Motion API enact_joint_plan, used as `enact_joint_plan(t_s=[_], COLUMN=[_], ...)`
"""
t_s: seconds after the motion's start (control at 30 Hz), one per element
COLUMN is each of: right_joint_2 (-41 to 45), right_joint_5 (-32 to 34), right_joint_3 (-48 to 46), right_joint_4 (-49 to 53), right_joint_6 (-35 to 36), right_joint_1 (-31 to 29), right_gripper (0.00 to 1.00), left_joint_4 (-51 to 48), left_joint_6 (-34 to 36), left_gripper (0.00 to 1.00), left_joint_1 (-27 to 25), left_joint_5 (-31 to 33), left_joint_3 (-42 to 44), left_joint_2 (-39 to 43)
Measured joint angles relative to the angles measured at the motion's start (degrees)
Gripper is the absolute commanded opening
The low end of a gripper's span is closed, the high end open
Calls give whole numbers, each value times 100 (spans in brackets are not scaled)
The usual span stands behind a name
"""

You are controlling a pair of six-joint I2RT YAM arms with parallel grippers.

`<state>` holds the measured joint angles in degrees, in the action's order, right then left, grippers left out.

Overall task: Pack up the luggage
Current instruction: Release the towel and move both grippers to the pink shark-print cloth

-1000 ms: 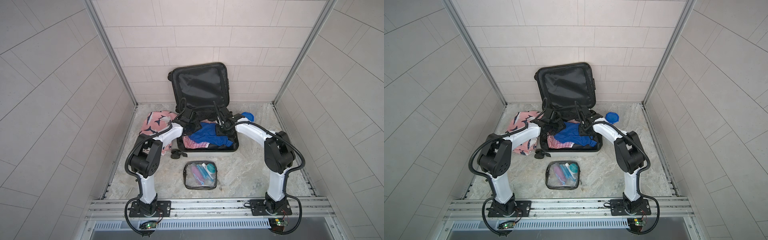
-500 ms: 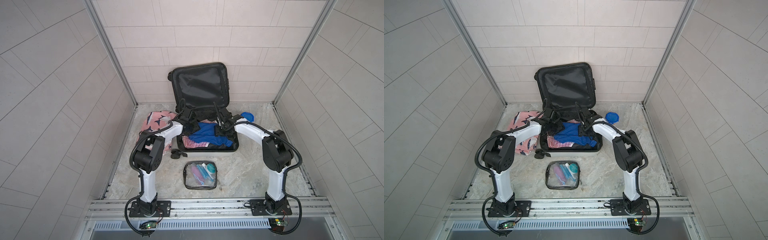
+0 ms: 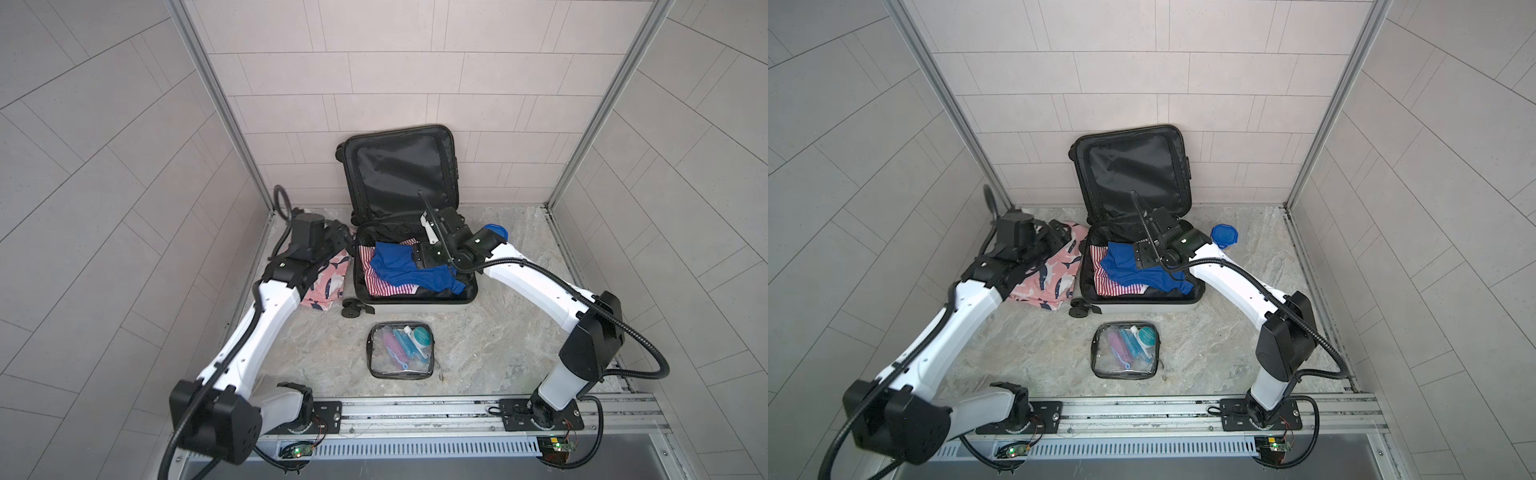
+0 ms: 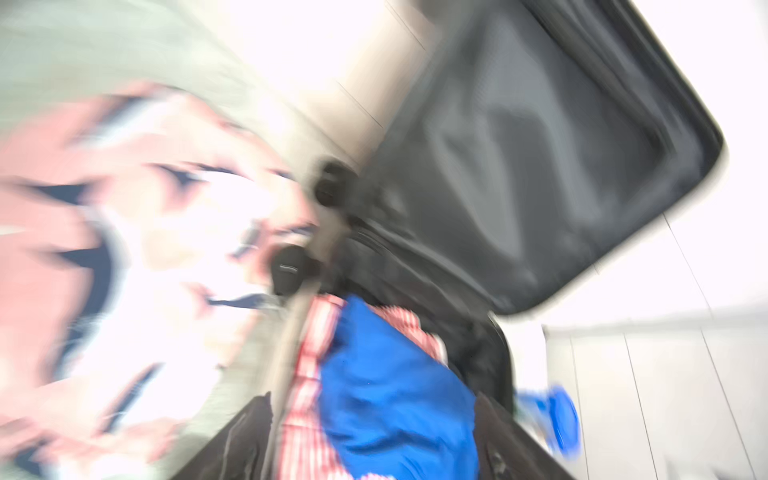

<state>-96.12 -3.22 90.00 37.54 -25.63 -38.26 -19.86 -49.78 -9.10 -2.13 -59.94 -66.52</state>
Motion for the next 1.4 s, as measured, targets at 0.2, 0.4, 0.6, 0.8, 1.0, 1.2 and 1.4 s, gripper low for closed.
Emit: enact_joint_plan(t_s=[0.2,0.4,0.6,0.8,1.0,1.2,1.4], right_joint_2=[-4,-160,-407,-442,-442,-442,-442], right_joint_5=[380,546,575,634,678,737,817], right_joint_3=[24,87,72,39,39,42,52], right_joint_4=[129,129,122,125,131,142,192], right_joint_6=[214,278,269,264,264,245,214], right_joint_1=[-863,-1591,-1836,-1832,-1832,-1805,-1762], right_gripper=[80,79,79,79,79,78,78], left_joint_4=[254,590,1169,1919,2710,3783,4929], left_joint_6=[-776,-1364,-1648,-1845,-1906,-2004,-2146], left_gripper=[88,94,94,94,92,90,67], left_joint_1=[1263,2100,2444,2601,2610,2612,2614], left_joint_5=[-358,-710,-837,-1010,-1394,-1665,-1821], left_joint_3=[1867,2983,3346,3469,3397,3292,3215], left_joint_2=[734,966,892,72,-883,-1596,-2391])
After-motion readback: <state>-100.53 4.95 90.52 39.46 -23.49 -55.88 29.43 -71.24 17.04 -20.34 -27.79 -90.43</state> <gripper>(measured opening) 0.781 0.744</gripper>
